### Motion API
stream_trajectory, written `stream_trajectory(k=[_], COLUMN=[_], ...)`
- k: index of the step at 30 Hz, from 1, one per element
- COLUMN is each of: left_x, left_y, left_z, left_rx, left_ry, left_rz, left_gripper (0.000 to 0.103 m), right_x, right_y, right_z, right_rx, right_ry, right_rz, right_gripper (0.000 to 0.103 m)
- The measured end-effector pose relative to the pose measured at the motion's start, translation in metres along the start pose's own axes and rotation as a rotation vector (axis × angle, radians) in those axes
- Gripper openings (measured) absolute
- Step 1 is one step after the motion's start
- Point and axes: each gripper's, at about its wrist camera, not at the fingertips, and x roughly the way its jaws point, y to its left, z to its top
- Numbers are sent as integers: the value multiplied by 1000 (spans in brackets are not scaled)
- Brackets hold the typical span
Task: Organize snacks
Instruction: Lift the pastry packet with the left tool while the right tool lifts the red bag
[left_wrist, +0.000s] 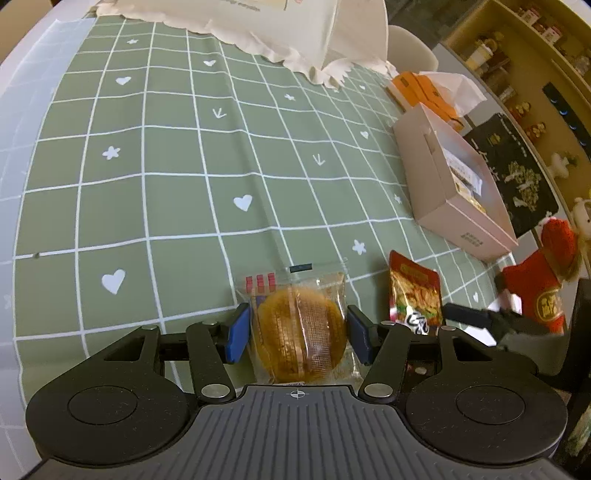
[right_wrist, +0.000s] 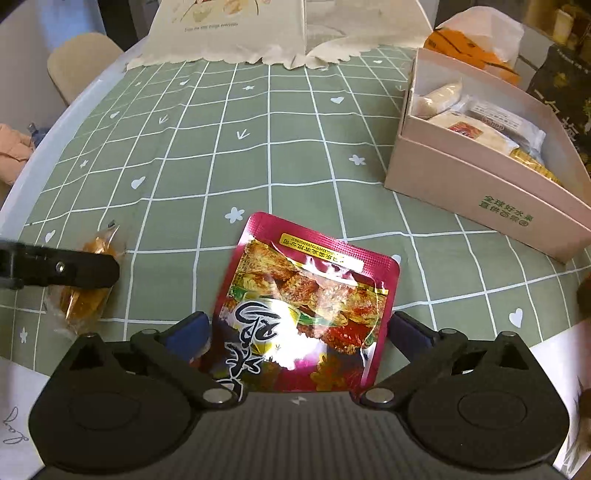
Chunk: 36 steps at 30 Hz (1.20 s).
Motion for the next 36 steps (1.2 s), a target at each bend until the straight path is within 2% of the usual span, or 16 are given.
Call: stream_trajectory(k=[5,6,7,9,11,12,15,19,24,27,28,29,32,36], left_x=[0,0,0,1,1,2,2,3,3,4,4,4,5,5], left_y=[1,1,1,-1,-2,-3,-4,-5,-7,-8,-9,-9,-9,-9], left_z=[1,1,1,2,2,2,2,1,2,2,1,2,2,3], left_rx=[1,3,6,11,15,17,24,26,34,50,57,61,61,67], left_ry=[5,7,9,10,11,11,11,10,17,35,38,39,41,42], left_rz=[-7,-8,-8,-7,-4,-3,3,10,15,18,19,20,20,21], left_gripper=[61,61,61,61,61,61,61,61,61,61,61,61,61,61], right_x=[4,2,-1,-10,-21,-28,-44,-54,-50,-50,-50,-49,-47,-43], right_y=[1,2,3,8,12,12,5,-13,-18,-11,-8,-5,0,-16], right_z=[9,10,10,8,5,4,6,9,3,0,0,-2,-6,-8], right_rx=[51,55,47,-1,-54,-71,-77,-22,-49,-94,-108,-124,-144,-47], right_ry=[53,53,40,8,-31,-50,-74,-75,-75,-63,-61,-65,-79,-59], right_rz=[-26,-30,-24,-31,-59,-51,-39,-12,-24,68,74,63,8,-39], right_gripper=[103,99,94,72,63,44,36,35,35,34,34,37,63,65])
